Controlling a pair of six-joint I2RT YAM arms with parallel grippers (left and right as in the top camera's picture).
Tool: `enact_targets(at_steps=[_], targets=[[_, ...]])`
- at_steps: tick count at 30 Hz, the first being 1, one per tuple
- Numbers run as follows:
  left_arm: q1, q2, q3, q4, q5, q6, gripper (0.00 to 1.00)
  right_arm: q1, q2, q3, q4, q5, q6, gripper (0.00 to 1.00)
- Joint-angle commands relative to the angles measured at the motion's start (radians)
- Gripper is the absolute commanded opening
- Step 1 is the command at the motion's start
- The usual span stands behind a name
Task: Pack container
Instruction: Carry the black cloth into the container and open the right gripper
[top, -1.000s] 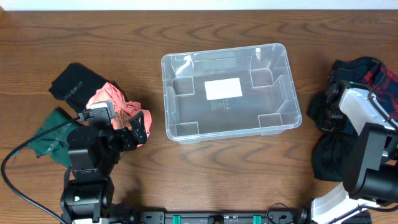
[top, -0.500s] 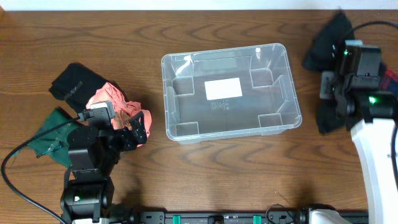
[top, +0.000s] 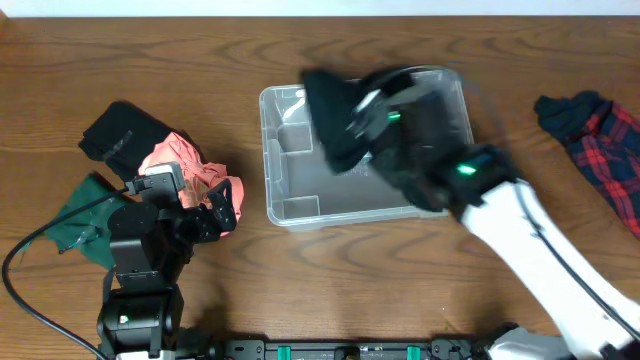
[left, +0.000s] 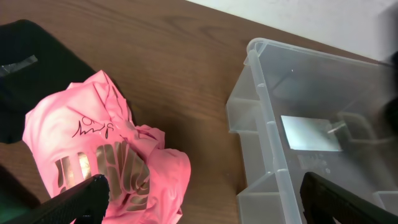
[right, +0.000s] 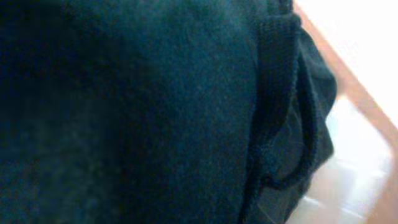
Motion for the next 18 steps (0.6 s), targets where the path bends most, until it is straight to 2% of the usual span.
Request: enact_targets(at_steps=[1, 6, 10, 11, 12, 13, 18], targets=[[-0.003, -0.003, 0.026, 0.001, 0.013, -0.001, 0.98, 0.044, 0.093, 0.005, 0.002, 0.017, -0.038, 0.01], [-0.003, -0.003, 0.026, 0.001, 0.013, -0.001, 0.98, 0.06, 0.252, 0.005, 0.039, 0.029, -0.037, 0.01], [-0.003, -0.003, 0.026, 0.001, 0.013, -0.001, 0.98, 0.06, 0.263, 0.01, 0.057, 0.038, 0.02, 0.17], [-0.003, -0.003, 0.026, 0.001, 0.013, -0.001, 0.98, 0.06, 0.244, 0.017, 0.058, 0.05, 0.042, 0.23], [-0.003, -0.003, 0.026, 0.001, 0.013, -0.001, 0.98, 0.06, 0.22, 0.024, 0.062, 0.068, 0.063, 0.77], [-0.003, -0.003, 0.026, 0.001, 0.013, -0.001, 0.98, 0.058, 0.192, 0.034, 0.063, 0.093, 0.075, 0.99], [-0.003, -0.003, 0.026, 0.001, 0.013, -0.001, 0.98, 0.021, -0.021, 0.066, 0.095, 0.213, 0.079, 0.99]])
